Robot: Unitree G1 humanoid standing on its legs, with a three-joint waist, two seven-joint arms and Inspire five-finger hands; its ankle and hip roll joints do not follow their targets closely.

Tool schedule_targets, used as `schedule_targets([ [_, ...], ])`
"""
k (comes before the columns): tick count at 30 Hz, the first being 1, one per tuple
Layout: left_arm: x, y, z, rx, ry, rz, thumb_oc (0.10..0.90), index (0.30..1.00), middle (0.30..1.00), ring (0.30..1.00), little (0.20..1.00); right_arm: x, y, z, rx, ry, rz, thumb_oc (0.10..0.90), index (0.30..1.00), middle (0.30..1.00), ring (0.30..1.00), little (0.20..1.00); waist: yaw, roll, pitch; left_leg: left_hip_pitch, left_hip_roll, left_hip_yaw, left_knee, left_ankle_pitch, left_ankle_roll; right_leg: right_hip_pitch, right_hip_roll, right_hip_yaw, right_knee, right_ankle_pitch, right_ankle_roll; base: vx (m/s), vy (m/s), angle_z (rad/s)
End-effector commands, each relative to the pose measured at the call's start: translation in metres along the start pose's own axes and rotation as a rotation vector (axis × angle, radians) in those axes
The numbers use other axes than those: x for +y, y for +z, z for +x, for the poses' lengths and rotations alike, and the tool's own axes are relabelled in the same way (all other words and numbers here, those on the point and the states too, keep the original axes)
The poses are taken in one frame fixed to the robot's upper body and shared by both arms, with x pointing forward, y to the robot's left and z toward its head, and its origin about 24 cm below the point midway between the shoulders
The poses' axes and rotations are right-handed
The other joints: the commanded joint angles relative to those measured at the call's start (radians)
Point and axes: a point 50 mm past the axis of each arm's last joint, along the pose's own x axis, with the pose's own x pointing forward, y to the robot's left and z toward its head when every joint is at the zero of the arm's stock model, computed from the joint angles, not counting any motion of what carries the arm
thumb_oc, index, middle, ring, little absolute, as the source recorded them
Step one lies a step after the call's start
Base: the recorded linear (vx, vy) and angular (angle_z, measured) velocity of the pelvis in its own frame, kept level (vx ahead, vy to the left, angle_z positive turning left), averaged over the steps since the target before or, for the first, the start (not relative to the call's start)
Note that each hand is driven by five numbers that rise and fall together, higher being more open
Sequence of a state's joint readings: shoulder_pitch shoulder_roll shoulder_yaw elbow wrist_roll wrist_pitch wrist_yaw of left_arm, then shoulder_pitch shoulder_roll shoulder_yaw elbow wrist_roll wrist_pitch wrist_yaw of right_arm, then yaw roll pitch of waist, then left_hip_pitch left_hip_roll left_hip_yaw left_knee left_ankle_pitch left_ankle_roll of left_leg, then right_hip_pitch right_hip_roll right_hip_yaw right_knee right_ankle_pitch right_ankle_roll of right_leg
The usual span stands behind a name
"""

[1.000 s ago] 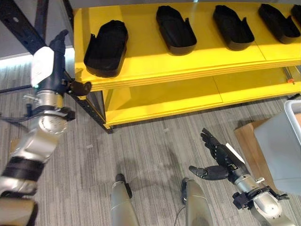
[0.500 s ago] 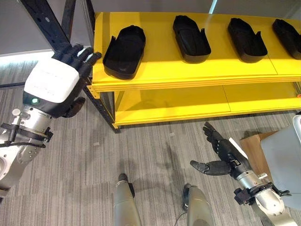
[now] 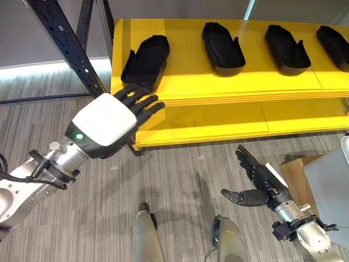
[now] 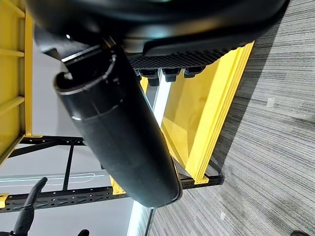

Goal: Move parts from the plastic box to the shelf.

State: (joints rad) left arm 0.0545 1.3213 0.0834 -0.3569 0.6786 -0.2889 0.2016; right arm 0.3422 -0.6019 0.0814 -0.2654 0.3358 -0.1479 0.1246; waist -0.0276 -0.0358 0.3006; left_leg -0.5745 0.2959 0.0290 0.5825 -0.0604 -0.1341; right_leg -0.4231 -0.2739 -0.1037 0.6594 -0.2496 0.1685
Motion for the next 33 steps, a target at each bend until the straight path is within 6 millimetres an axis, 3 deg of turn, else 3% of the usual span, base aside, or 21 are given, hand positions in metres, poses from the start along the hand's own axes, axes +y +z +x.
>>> schedule_targets([
  [1,0.027,-0.013,0.005,0.044,0.105,-0.017,0.900,1.000,1.000,1.000,1.000,-0.011,0.048,0.005,-0.262,-0.010,-0.070,0.900,1.000,1.000,1.000,1.000,-0.030,0.027,-0.056,0.038,0.036,-0.025,-0.098,0.047,-0.008,0.086,0.009,-0.010,-0.051,-0.007,-0.035,0.00,0.000,0.00],
  [2,0.026,-0.010,0.006,0.042,0.107,-0.089,0.900,1.000,1.000,1.000,1.000,-0.011,0.048,0.006,-0.265,-0.011,-0.065,0.900,1.000,1.000,1.000,1.000,-0.030,0.027,-0.055,0.039,0.037,-0.024,-0.099,0.048,-0.008,0.087,0.009,-0.009,-0.053,-0.006,-0.035,0.00,0.000,0.00],
  [10,0.014,-0.009,0.012,0.088,0.128,-0.193,0.900,1.000,1.000,1.000,1.000,-0.008,0.049,0.009,-0.266,0.003,-0.056,0.900,1.000,1.000,1.000,1.000,-0.038,0.024,-0.051,0.047,0.039,-0.018,-0.099,0.046,-0.007,0.092,0.009,-0.006,-0.050,-0.009,-0.035,0.00,0.003,-0.01],
  [21,-0.014,-0.024,0.018,0.217,0.102,-0.291,0.900,1.000,1.000,1.000,1.000,-0.008,0.050,0.012,-0.274,-0.007,-0.047,0.900,1.000,1.000,1.000,1.000,-0.044,0.019,-0.043,0.048,0.038,-0.020,-0.090,0.043,-0.004,0.099,0.009,-0.003,-0.051,-0.009,-0.035,0.00,0.002,-0.01],
  [33,-0.030,-0.039,0.023,0.300,0.077,-0.277,0.900,1.000,1.000,1.000,1.000,-0.007,0.052,0.015,-0.279,0.005,-0.042,0.900,1.000,1.000,1.000,1.000,-0.048,0.019,-0.029,0.039,0.038,-0.019,-0.072,0.037,0.000,0.087,0.004,-0.003,-0.029,-0.018,-0.039,0.00,0.000,0.00],
])
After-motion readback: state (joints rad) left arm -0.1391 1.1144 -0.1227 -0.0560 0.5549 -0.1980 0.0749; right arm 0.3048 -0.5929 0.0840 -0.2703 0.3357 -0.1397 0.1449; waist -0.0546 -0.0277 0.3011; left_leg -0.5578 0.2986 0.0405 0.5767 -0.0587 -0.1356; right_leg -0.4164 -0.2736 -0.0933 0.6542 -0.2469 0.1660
